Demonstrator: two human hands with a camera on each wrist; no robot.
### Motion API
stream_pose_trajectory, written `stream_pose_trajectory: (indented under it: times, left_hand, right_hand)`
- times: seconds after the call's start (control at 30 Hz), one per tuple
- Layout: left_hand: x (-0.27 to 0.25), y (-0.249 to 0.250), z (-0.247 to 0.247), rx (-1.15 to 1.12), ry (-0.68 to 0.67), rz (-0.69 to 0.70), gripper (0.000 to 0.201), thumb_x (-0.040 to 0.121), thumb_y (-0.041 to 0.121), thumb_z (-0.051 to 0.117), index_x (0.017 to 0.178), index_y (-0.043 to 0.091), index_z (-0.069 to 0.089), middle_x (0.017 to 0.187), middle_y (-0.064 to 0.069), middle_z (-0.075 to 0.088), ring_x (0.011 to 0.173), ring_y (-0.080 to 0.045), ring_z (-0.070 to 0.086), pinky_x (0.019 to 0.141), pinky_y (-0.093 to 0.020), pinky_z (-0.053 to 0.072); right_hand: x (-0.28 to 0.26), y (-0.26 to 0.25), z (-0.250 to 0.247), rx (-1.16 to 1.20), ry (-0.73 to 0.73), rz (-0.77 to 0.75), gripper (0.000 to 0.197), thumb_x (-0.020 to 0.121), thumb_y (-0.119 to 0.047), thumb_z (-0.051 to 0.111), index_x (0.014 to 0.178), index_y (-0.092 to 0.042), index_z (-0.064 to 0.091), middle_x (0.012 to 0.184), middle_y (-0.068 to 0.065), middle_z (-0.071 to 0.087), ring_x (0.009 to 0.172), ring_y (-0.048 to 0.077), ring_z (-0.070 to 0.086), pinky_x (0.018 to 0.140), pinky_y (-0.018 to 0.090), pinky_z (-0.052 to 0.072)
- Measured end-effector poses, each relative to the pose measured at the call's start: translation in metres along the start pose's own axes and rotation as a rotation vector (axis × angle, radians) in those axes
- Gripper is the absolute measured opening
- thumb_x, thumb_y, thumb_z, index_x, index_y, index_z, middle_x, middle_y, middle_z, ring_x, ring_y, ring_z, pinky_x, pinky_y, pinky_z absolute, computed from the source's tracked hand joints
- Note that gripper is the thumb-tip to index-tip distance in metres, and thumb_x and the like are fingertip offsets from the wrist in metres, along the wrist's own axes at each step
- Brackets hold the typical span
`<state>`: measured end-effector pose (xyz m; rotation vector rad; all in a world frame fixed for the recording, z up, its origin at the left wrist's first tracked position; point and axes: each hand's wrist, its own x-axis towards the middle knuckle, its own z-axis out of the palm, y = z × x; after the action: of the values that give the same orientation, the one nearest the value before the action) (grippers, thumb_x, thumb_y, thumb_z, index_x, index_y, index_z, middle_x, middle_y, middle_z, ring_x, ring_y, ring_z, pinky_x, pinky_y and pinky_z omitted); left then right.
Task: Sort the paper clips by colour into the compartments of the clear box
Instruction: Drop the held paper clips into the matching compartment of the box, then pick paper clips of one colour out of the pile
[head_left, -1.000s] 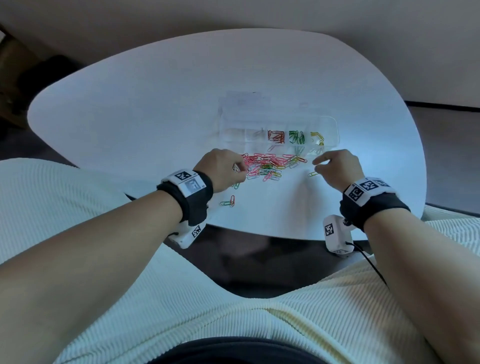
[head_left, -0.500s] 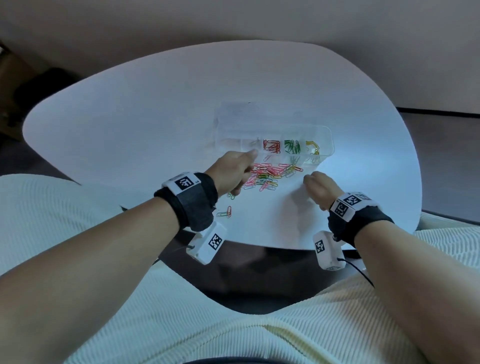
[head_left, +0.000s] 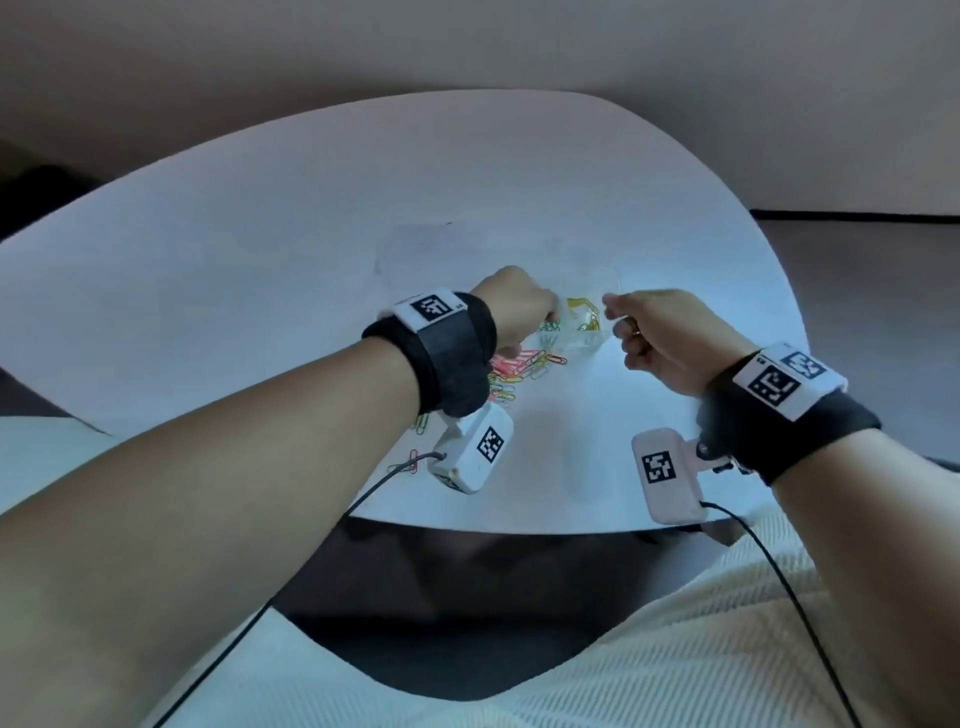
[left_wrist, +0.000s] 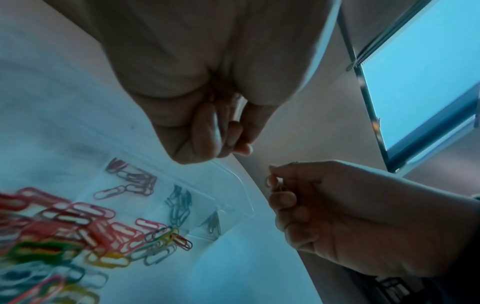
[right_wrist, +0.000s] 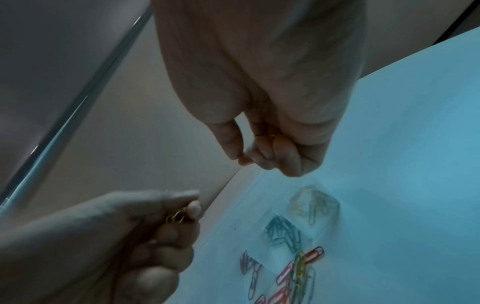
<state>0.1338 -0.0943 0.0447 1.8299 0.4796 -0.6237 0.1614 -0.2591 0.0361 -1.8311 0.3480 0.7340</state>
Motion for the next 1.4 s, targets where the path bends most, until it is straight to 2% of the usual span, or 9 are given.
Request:
stream_pose_trajectory:
  times: [0.27,0.47,0.63,0.73,0.8,0.9,0.97,1.17,1.4]
  left_hand:
    - [0.027,0.028,0.016,-0.154,0.030,-0.129,0.013,0.089,0.011,0.044,0.082,0.004,0.053,0.066,-0.007,0.045,0.051,-0.015,0.034,0.049,-0.023,0.032]
    - [0.040,0.037,0.022,-0.289,0.069,-0.145,0.018,0.093,0.013,0.044,0.103,-0.001,0.050,0.087,-0.015,0.054,0.067,-0.020,0.052,0.064,-0.026,0.052]
    - [0.042,0.038,0.030,-0.383,0.038,-0.138,0.022,0.095,0.011,0.044,0.111,-0.003,0.049,0.102,-0.016,0.056,0.078,-0.024,0.060,0.069,-0.027,0.056]
    - [0.041,0.038,0.038,-0.387,-0.007,-0.136,0.022,0.096,0.013,0.045,0.112,-0.001,0.049,0.116,-0.018,0.056,0.088,-0.026,0.060,0.083,-0.032,0.056]
    - [0.040,0.037,0.041,-0.374,-0.023,-0.129,0.025,0.096,0.017,0.046,0.115,0.002,0.051,0.118,-0.021,0.057,0.074,-0.021,0.056,0.082,-0.030,0.053]
    - [0.037,0.034,0.039,-0.329,-0.021,-0.097,0.037,0.097,0.022,0.047,0.128,0.001,0.050,0.129,-0.021,0.055,0.089,-0.023,0.061,0.086,-0.031,0.052]
    - [0.030,0.034,0.031,-0.280,0.003,-0.049,0.036,0.097,0.024,0.048,0.127,0.005,0.053,0.122,-0.015,0.060,0.104,-0.025,0.062,0.091,-0.032,0.053]
    - [-0.006,0.019,-0.014,-0.031,0.100,0.122,0.021,0.094,0.016,0.046,0.102,0.015,0.066,0.097,-0.005,0.071,0.077,-0.020,0.064,0.071,-0.032,0.053]
    - [-0.040,-0.027,-0.052,0.243,0.204,0.069,0.015,0.091,0.018,0.053,0.095,0.013,0.067,0.086,-0.002,0.070,0.074,-0.019,0.064,0.064,-0.027,0.049]
  right_hand:
    - [0.027,-0.020,0.000,0.273,0.011,0.052,0.031,0.093,-0.037,0.059,0.098,-0.006,0.053,0.086,0.009,0.050,0.068,0.020,0.048,0.065,0.028,0.044]
    - [0.040,-0.017,-0.012,0.378,-0.077,0.130,0.072,0.091,-0.055,0.054,0.143,-0.009,0.038,0.138,0.015,0.043,0.128,0.028,0.045,0.106,0.035,0.041]
    - [0.035,-0.026,-0.013,0.357,-0.006,0.085,0.062,0.090,-0.058,0.053,0.131,-0.012,0.051,0.120,0.016,0.058,0.105,0.030,0.061,0.097,0.033,0.048]
    - [0.028,-0.031,-0.013,0.418,0.030,0.030,0.060,0.094,-0.049,0.052,0.134,-0.006,0.042,0.148,0.024,0.033,0.124,0.021,0.013,0.113,0.046,0.031]
    - [0.025,-0.034,-0.012,0.442,0.048,0.015,0.056,0.096,-0.046,0.051,0.133,-0.005,0.043,0.150,0.024,0.027,0.137,0.033,0.022,0.114,0.046,0.028]
    - [0.022,-0.034,-0.010,0.431,0.060,0.003,0.051,0.096,-0.047,0.050,0.133,-0.011,0.048,0.147,0.025,0.039,0.126,0.040,0.048,0.112,0.041,0.037]
    - [0.023,-0.033,-0.009,0.420,0.070,-0.027,0.052,0.096,-0.048,0.049,0.136,-0.015,0.048,0.134,0.014,0.052,0.104,0.021,0.057,0.102,0.033,0.043]
    - [0.021,-0.033,-0.010,0.368,0.062,-0.127,0.037,0.098,-0.044,0.047,0.121,-0.017,0.058,0.117,0.006,0.062,0.108,0.020,0.061,0.095,0.034,0.050]
    - [0.019,-0.022,-0.004,-0.111,0.190,-0.375,0.011,0.089,-0.022,0.062,0.088,-0.017,0.071,0.079,-0.001,0.071,0.061,0.013,0.063,0.055,0.024,0.051]
